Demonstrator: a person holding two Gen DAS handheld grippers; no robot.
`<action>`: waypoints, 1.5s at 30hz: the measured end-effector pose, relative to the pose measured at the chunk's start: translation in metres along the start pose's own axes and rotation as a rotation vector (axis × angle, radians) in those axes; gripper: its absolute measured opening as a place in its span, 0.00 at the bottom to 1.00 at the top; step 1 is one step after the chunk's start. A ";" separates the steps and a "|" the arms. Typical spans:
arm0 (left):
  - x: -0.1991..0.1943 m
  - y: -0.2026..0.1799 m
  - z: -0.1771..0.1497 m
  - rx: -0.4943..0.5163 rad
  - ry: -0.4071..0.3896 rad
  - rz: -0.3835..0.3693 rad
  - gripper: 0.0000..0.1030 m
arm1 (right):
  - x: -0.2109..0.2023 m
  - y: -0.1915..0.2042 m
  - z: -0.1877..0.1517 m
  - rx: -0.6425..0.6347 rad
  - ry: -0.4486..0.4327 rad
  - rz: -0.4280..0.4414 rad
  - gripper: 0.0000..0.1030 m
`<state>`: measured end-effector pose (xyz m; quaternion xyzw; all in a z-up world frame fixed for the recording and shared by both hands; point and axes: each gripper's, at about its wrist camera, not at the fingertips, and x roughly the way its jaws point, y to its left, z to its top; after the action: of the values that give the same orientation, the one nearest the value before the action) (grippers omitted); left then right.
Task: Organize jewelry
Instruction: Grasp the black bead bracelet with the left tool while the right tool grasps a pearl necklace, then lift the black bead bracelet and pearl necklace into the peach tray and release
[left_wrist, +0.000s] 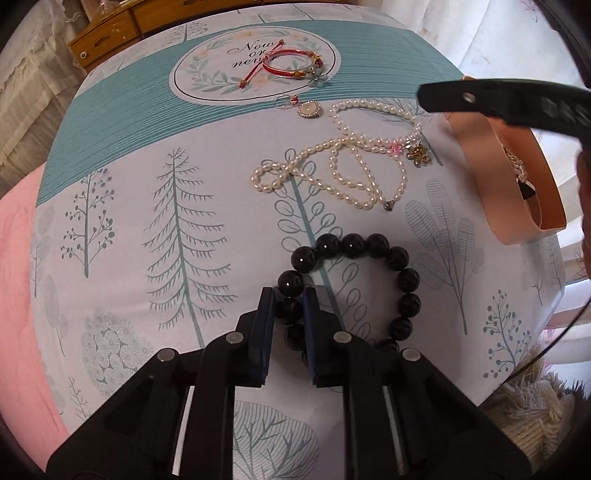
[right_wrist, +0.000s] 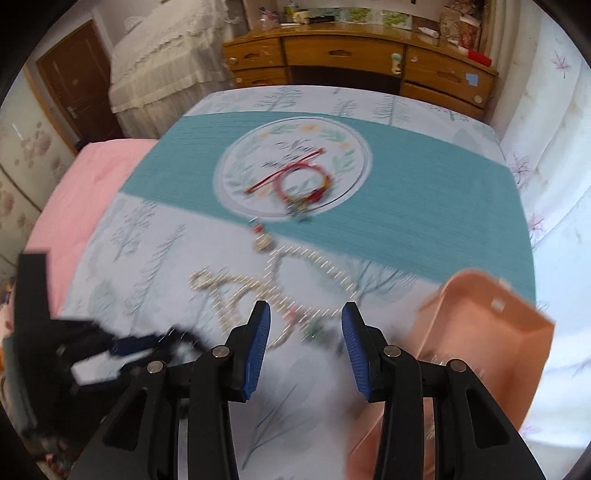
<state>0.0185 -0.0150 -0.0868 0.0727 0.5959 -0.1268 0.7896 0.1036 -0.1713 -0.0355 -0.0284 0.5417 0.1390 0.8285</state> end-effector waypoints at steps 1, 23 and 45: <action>0.000 0.002 0.000 -0.012 -0.002 -0.009 0.12 | 0.008 -0.005 0.007 0.005 0.020 -0.010 0.40; -0.061 0.033 -0.001 -0.138 -0.159 -0.051 0.12 | 0.076 0.013 0.041 -0.178 0.171 -0.092 0.07; -0.170 -0.041 0.060 0.053 -0.415 -0.147 0.12 | -0.164 -0.077 -0.026 0.141 -0.221 -0.091 0.07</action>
<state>0.0186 -0.0515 0.0943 0.0223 0.4207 -0.2118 0.8819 0.0390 -0.2834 0.0938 0.0208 0.4539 0.0652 0.8884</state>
